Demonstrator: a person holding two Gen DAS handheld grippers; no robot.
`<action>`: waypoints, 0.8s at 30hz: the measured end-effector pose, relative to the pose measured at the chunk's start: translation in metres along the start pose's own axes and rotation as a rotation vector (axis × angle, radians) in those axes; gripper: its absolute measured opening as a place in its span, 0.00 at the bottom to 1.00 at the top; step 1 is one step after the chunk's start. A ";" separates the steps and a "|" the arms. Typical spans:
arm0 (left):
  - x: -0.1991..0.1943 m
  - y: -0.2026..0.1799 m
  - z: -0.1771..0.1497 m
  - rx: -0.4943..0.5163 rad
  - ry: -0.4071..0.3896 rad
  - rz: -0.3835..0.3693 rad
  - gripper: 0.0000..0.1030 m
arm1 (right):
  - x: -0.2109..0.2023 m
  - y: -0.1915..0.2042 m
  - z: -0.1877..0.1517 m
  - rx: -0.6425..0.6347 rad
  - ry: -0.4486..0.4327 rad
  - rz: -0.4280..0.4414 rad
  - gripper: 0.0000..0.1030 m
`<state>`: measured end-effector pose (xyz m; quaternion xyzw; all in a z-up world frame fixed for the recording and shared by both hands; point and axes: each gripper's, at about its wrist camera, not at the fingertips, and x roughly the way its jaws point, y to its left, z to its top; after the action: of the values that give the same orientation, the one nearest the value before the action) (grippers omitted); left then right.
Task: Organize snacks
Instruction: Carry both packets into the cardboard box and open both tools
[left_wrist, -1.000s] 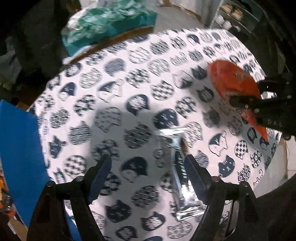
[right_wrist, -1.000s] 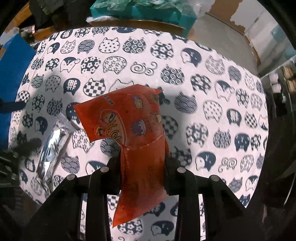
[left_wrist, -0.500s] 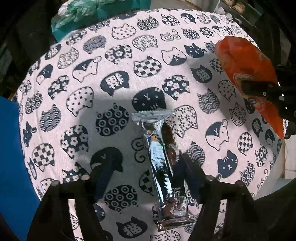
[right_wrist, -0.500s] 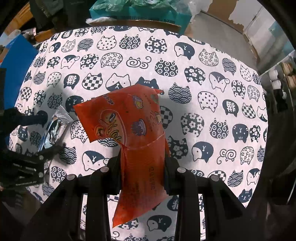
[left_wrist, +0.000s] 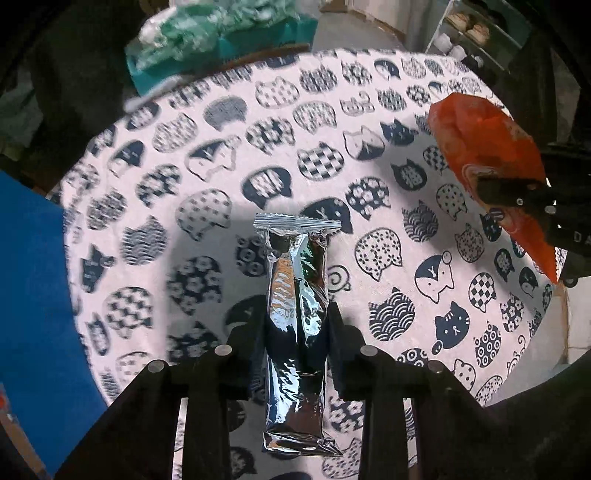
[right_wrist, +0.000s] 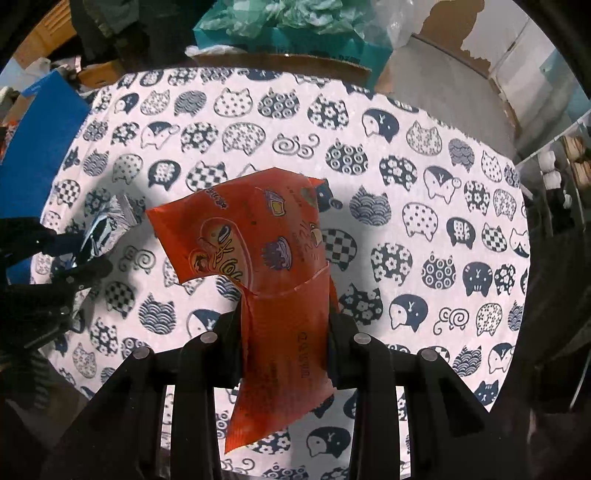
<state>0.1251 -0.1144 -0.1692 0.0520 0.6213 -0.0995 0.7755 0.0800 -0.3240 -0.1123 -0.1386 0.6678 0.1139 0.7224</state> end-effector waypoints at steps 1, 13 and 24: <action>-0.005 0.002 0.000 0.002 -0.011 0.010 0.29 | -0.003 0.002 0.002 -0.003 -0.005 0.000 0.30; -0.066 0.018 -0.015 -0.015 -0.116 0.071 0.29 | -0.032 0.050 0.042 -0.067 -0.070 0.022 0.30; -0.116 0.036 -0.029 0.009 -0.201 0.128 0.29 | -0.077 0.102 0.064 -0.141 -0.165 0.091 0.30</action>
<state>0.0814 -0.0628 -0.0638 0.0845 0.5352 -0.0573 0.8385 0.0977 -0.2049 -0.0356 -0.1488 0.6020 0.2044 0.7574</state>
